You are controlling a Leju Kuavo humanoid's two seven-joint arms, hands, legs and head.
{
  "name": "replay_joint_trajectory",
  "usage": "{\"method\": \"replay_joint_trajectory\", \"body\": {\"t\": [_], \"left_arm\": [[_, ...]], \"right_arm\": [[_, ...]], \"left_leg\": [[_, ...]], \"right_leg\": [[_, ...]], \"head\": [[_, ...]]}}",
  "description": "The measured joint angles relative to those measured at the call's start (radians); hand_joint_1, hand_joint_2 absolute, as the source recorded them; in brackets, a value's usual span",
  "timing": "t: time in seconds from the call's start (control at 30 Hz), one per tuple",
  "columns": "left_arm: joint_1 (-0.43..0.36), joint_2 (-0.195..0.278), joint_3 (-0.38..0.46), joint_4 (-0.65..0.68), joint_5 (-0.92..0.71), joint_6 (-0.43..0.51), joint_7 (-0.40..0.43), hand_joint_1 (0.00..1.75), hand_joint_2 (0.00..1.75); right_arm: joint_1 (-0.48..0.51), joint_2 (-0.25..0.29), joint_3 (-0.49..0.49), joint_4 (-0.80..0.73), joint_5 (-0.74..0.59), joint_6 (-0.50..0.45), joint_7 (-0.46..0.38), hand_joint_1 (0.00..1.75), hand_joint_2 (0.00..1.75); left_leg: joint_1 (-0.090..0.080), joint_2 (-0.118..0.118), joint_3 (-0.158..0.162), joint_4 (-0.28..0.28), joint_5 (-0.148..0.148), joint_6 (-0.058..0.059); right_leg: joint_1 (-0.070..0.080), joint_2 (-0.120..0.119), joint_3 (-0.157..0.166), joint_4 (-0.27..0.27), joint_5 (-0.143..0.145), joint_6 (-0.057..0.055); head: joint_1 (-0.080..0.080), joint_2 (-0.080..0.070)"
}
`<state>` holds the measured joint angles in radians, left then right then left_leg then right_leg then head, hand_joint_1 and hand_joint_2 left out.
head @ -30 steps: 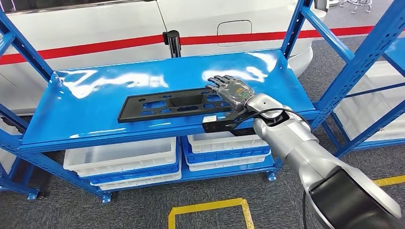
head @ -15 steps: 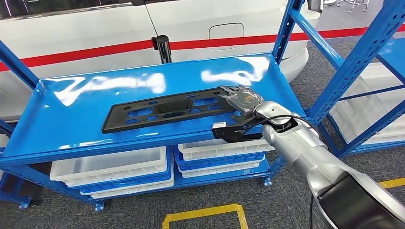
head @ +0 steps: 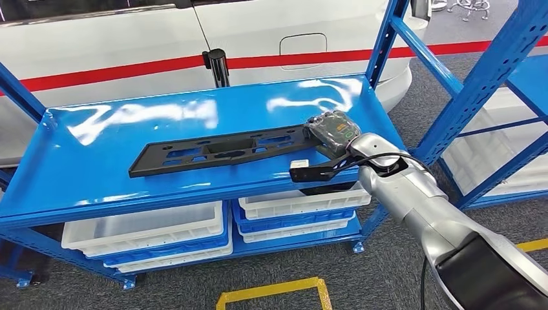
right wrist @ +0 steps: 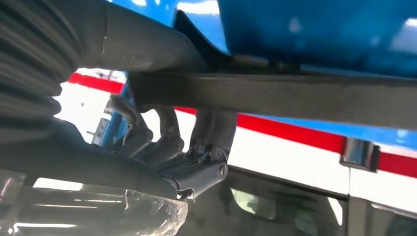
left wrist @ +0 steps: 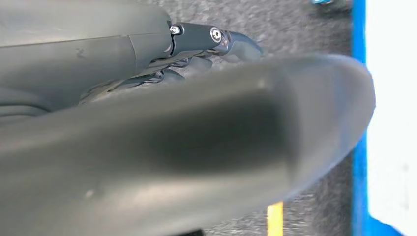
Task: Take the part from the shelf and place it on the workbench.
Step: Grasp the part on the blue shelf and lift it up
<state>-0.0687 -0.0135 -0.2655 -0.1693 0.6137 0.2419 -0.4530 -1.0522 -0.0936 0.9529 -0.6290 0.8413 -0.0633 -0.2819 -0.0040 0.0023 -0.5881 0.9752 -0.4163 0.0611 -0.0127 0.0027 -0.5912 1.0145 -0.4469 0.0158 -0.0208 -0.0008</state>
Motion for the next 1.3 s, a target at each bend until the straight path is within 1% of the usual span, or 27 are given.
{"method": "replay_joint_trajectory", "body": {"t": [0.03, 0.1, 0.13, 0.17, 0.2, 0.23, 0.3, 0.33, 0.37, 0.43, 0.5, 0.57, 0.63, 0.67, 0.7, 0.73, 0.8, 0.83, 0.87, 0.93, 1.0, 1.03, 1.1, 1.17, 1.2, 1.23, 1.3], "left_arm": [[-0.001, -0.001, 0.005, 0.0, 0.006, -0.001, -0.02, 0.0, 0.0], [-0.003, -0.004, 0.017, -0.001, 0.019, 0.001, -0.062, 0.0, 0.0], [-0.003, -0.004, 0.024, -0.001, 0.026, 0.003, -0.081, 0.0, 0.0], [-0.003, -0.004, 0.031, -0.001, 0.032, 0.007, -0.099, 0.0, 0.0], [-0.003, -0.005, 0.038, -0.001, 0.038, 0.012, -0.118, 0.0, 0.0], [-0.003, -0.006, 0.046, -0.001, 0.046, 0.018, -0.139, 0.0, 0.0], [-0.003, -0.007, 0.062, -0.002, 0.055, 0.029, -0.173, 0.0, 0.0], [-0.003, -0.008, 0.07, -0.003, 0.056, 0.037, -0.182, 0.0, 0.0], [-0.002, -0.008, 0.076, -0.005, 0.054, 0.045, -0.185, 0.0, 0.0], [0.002, -0.007, 0.085, -0.015, 0.038, 0.068, -0.188, 0.0, 0.0], [0.009, -0.006, 0.096, -0.036, -0.005, 0.099, -0.188, 0.0, 0.0], [0.015, -0.006, 0.117, -0.054, -0.055, 0.113, -0.188, 0.0, 0.0], [0.019, -0.007, 0.145, -0.057, -0.085, 0.099, -0.188, 0.0, 0.0], [0.021, -0.008, 0.159, -0.057, -0.094, 0.092, -0.188, 0.0, 0.0], [0.022, -0.009, 0.171, -0.057, -0.099, 0.087, -0.188, 0.0, 0.0], [0.023, -0.009, 0.181, -0.057, -0.101, 0.082, -0.188, 0.0, 0.0], [0.022, -0.01, 0.196, -0.056, -0.103, 0.067, -0.188, 0.0, 0.0], [0.021, -0.01, 0.202, -0.053, -0.105, 0.06, -0.185, 0.0, 0.0], [0.02, -0.011, 0.206, -0.049, -0.107, 0.056, -0.177, 0.0, 0.0], [0.018, -0.012, 0.211, -0.041, -0.112, 0.057, -0.142, 0.0, 0.0], [0.018, -0.013, 0.214, -0.038, -0.114, 0.052, -0.105, 0.0, 0.0], [0.018, -0.014, 0.215, -0.037, -0.114, 0.041, -0.097, 0.0, 0.0], [0.017, -0.015, 0.217, -0.035, -0.119, 0.007, -0.092, 0.0, 0.0], [0.017, -0.015, 0.216, -0.033, -0.13, -0.016, -0.093, 0.0, 0.0], [0.017, -0.015, 0.215, -0.032, -0.135, -0.02, -0.093, 0.0, 0.0], [0.017, -0.016, 0.214, -0.031, -0.14, -0.023, -0.093, 0.0, 0.0], [0.016, -0.018, 0.211, -0.031, -0.144, -0.028, -0.093, 0.0, 0.0]], "right_arm": [[0.0, -0.003, 0.003, -0.003, 0.0, 0.0, 0.0, 1.65, 1.75], [0.001, -0.01, 0.011, -0.005, -0.001, -0.001, 0.001, 1.65, 1.75], [0.003, -0.012, 0.015, -0.005, -0.002, -0.003, 0.001, 1.66, 1.75], [0.005, -0.014, 0.019, -0.005, -0.004, -0.005, 0.001, 1.67, 1.75], [0.005, -0.016, 0.022, -0.006, -0.006, -0.007, 0.001, 1.68, 1.75], [0.003, -0.017, 0.024, -0.007, -0.009, -0.011, 0.001, 1.69, 1.75], [-0.001, -0.019, 0.028, -0.01, -0.014, -0.022, -0.001, 1.7, 1.75], [-0.002, -0.021, 0.03, -0.014, -0.016, -0.031, -0.002, 1.71, 1.75], [-0.004, -0.024, 0.032, -0.019, -0.018, -0.04, -0.004, 1.71, 1.75], [-0.006, -0.031, 0.035, -0.032, -0.023, -0.055, -0.007, 1.72, 1.75], [-0.01, -0.036, 0.036, -0.051, -0.036, -0.066, -0.008, 1.73, 1.75], [-0.015, -0.044, 0.032, -0.08, -0.061, -0.08, -0.01, 1.75, 1.75], [-0.021, -0.057, 0.02, -0.12, -0.088, -0.086, -0.012, 1.75, 1.75], [-0.025, -0.064, 0.012, -0.141, -0.098, -0.086, -0.012, 1.75, 1.75], [-0.029, -0.069, 0.006, -0.161, -0.104, -0.084, -0.012, 1.75, 1.75], [-0.032, -0.074, 0.0, -0.177, -0.108, -0.082, -0.012, 1.75, 1.75], [-0.039, -0.083, -0.01, -0.208, -0.111, -0.079, -0.011, 1.75, 1.75], [-0.042, -0.089, -0.016, -0.226, -0.112, -0.078, -0.011, 1.75, 1.75], [-0.043, -0.094, -0.022, -0.245, -0.112, -0.078, -0.01, 1.75, 1.75], [-0.044, -0.105, -0.035, -0.284, -0.113, -0.078, -0.008, 1.75, 1.75], [-0.042, -0.117, -0.05, -0.323, -0.111, -0.078, -0.002, 1.75, 1.75], [-0.04, -0.122, -0.058, -0.34, -0.108, -0.078, 0.003, 1.75, 1.75], [-0.029, -0.133, -0.073, -0.37, -0.099, -0.081, 0.014, 1.75, 1.75], [-0.005, -0.142, -0.087, -0.389, -0.085, -0.085, 0.023, 1.75, 1.75], [0.007, -0.145, -0.095, -0.395, -0.076, -0.087, 0.026, 1.75, 1.75], [0.018, -0.147, -0.103, -0.399, -0.067, -0.087, 0.028, 1.75, 1.75], [0.028, -0.15, -0.119, -0.406, -0.053, -0.087, 0.029, 1.75, 1.75]], "left_leg": [[0.002, 0.002, 0.006, -0.009, 0.007, 0.002], [0.003, 0.005, 0.009, -0.013, 0.01, 0.003], [0.002, 0.005, 0.008, -0.013, 0.01, 0.003], [0.002, 0.005, 0.008, -0.012, 0.01, 0.003], [0.002, 0.004, 0.008, -0.012, 0.009, 0.002], [0.002, 0.003, 0.009, -0.011, 0.008, 0.001], [-0.001, 0.0, 0.007, -0.002, 0.003, -0.006], [-0.002, -0.002, 0.005, 0.005, -0.001, -0.012], [-0.004, -0.004, 0.002, 0.01, -0.004, -0.018], [-0.002, -0.006, -0.001, 0.015, -0.006, -0.029], [0.004, -0.006, -0.009, 0.032, -0.021, -0.04], [0.011, -0.005, -0.046, 0.115, -0.072, -0.054], [0.019, -0.005, -0.112, 0.251, -0.134, -0.066], [0.023, -0.005, -0.137, 0.298, -0.145, -0.07], [0.027, -0.005, -0.147, 0.31, -0.137, -0.073], [0.031, -0.005, -0.137, 0.28, -0.109, -0.076], [0.036, -0.003, -0.078, 0.146, -0.037, -0.077], [0.036, -0.003, -0.05, 0.085, -0.014, -0.076], [0.034, -0.004, -0.032, 0.047, -0.004, -0.073], [0.027, -0.006, -0.025, 0.029, -0.007, -0.062], [0.025, -0.005, -0.022, 0.022, -0.003, -0.044], [0.024, -0.004, -0.019, 0.017, 0.0, -0.034], [0.019, -0.003, -0.016, 0.013, 0.002, -0.019], [0.013, -0.006, -0.015, 0.014, 0.003, -0.012], [0.009, -0.008, -0.015, 0.015, 0.003, -0.01], [0.006, -0.01, -0.015, 0.015, 0.003, -0.01], [0.0, -0.012, -0.016, 0.017, 0.003, -0.011]], "right_leg": [[0.001, 0.0, -0.016, 0.035, -0.018, -0.002], [0.0, 0.0, -0.078, 0.161, -0.073, -0.011], [-0.001, 0.0, -0.11, 0.224, -0.095, -0.011], [-0.002, 0.0, -0.129, 0.262, -0.105, -0.007], [-0.004, -0.001, -0.128, 0.26, -0.098, 0.001], [-0.006, -0.001, -0.105, 0.215, -0.078, 0.012], [-0.011, -0.002, -0.032, 0.075, -0.031, 0.027], [-0.012, -0.002, -0.005, 0.022, -0.014, 0.027], [-0.012, -0.002, 0.009, -0.004, -0.006, 0.022], [-0.011, -0.002, 0.013, -0.011, -0.001, 0.009], [-0.017, -0.003, 0.016, -0.014, 0.003, 0.0], [-0.023, -0.003, 0.018, -0.017, 0.005, -0.008], [-0.023, -0.003, 0.016, -0.016, 0.005, -0.011], [-0.023, -0.002, 0.016, -0.016, 0.005, -0.012], [-0.024, -0.002, 0.016, -0.016, 0.004, -0.012], [-0.025, -0.001, 0.017, -0.016, 0.003, -0.011], [-0.027, 0.0, 0.02, -0.016, 0.0, -0.006], [-0.025, 0.0, 0.019, -0.015, -0.003, -0.001], [-0.022, 0.0, 0.018, -0.015, -0.004, 0.005], [-0.019, 0.0, 0.017, -0.018, -0.005, 0.018], [-0.017, -0.001, 0.01, -0.011, -0.012, 0.03], [-0.017, -0.002, -0.003, 0.015, -0.027, 0.029], [-0.016, -0.002, -0.06, 0.13, -0.077, 0.015], [-0.014, -0.002, -0.126, 0.256, -0.118, 0.006], [-0.012, -0.002, -0.14, 0.276, -0.118, 0.009], [-0.01, -0.002, -0.133, 0.255, -0.103, 0.014], [-0.005, -0.002, -0.074, 0.12, -0.045, 0.022]], "head": [[0.002, 0.0], [0.003, 0.0], [0.004, 0.0], [0.004, 0.0], [0.004, 0.0], [0.004, 0.0], [0.005, 0.0], [0.004, 0.0], [0.003, 0.0], [0.0, 0.0], [-0.001, 0.0], [-0.006, 0.0], [-0.008, 0.0], [-0.008, 0.0], [-0.008, 0.0], [-0.008, 0.0], [-0.008, 0.0], [-0.008, 0.0], [-0.008, 0.0], [-0.007, 0.0], [-0.006, 0.0], [-0.005, 0.0], [-0.003, 0.0], [-0.001, 0.0], [-0.001, 0.0], [0.0, 0.0], [0.001, 0.0]]}}
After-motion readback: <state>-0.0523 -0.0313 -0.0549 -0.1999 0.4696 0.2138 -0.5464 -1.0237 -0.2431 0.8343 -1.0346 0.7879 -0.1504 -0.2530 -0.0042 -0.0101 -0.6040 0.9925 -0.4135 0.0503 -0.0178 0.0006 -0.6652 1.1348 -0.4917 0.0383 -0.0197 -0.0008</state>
